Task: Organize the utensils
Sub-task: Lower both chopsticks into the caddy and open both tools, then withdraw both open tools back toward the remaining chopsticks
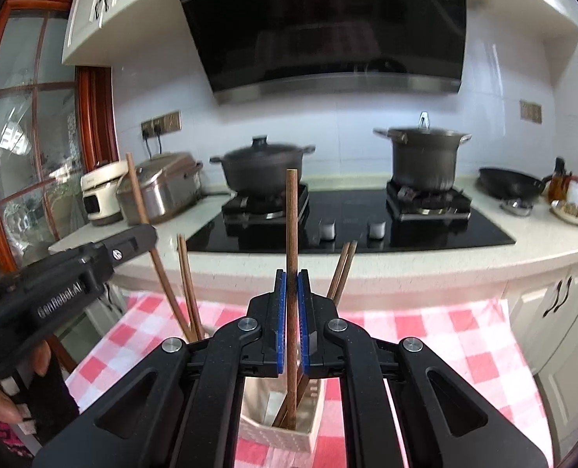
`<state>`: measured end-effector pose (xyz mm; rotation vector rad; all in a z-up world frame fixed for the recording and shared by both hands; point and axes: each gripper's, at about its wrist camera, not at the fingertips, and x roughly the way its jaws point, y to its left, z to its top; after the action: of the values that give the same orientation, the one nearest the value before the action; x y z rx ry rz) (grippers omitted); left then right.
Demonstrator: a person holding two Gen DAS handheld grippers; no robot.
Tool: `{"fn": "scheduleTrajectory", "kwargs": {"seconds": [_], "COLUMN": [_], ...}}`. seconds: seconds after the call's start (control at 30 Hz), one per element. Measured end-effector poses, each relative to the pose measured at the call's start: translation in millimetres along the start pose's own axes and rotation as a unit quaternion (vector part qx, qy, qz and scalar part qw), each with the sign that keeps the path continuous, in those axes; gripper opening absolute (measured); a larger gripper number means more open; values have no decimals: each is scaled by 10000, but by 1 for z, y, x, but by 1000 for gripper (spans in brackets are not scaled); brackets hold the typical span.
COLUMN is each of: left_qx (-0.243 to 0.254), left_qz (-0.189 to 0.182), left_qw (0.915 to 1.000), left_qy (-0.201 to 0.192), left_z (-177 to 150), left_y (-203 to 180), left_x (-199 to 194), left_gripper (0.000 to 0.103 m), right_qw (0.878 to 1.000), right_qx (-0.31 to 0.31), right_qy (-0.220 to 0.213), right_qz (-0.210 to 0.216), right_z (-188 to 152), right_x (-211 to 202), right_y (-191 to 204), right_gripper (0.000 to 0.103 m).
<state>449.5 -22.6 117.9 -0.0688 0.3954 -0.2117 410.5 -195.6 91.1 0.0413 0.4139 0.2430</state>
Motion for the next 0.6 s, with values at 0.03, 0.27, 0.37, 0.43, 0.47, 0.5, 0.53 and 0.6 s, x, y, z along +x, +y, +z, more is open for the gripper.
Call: {"fn": "scheduleTrajectory", "kwargs": {"seconds": [0.03, 0.27, 0.37, 0.43, 0.47, 0.5, 0.53, 0.6], "left_qx": [-10, -39, -145, -169, -196, -215, -232, -241], "left_qz": [-5, 98, 107, 154, 194, 219, 254, 309], "left_qw": [9999, 9985, 9983, 9986, 9988, 9989, 9990, 9990], "left_qy": [112, 545, 555, 480, 414, 365, 300, 218], "left_z": [-6, -36, -39, -38, -37, -35, -34, -32], "left_y": [1, 10, 17, 20, 22, 22, 24, 25], "left_x": [5, 27, 26, 21, 17, 13, 8, -2], "left_gripper": [6, 6, 15, 29, 35, 41, 42, 46], "right_qw": [10000, 9985, 9984, 9984, 9982, 9983, 9987, 9990], "right_qx": [-13, 337, 393, 433, 498, 505, 458, 415], "right_qy": [80, 407, 404, 355, 273, 230, 200, 127], "right_qz": [-31, 127, 89, 111, 172, 174, 121, 60], "right_z": [-3, -15, -14, -13, -12, -12, -10, -9], "right_x": [4, 26, 27, 24, 19, 16, 13, 5], "right_y": [1, -12, -18, -21, -23, -24, -23, -23], "right_gripper": [7, 9, 17, 40, 55, 55, 55, 55]}}
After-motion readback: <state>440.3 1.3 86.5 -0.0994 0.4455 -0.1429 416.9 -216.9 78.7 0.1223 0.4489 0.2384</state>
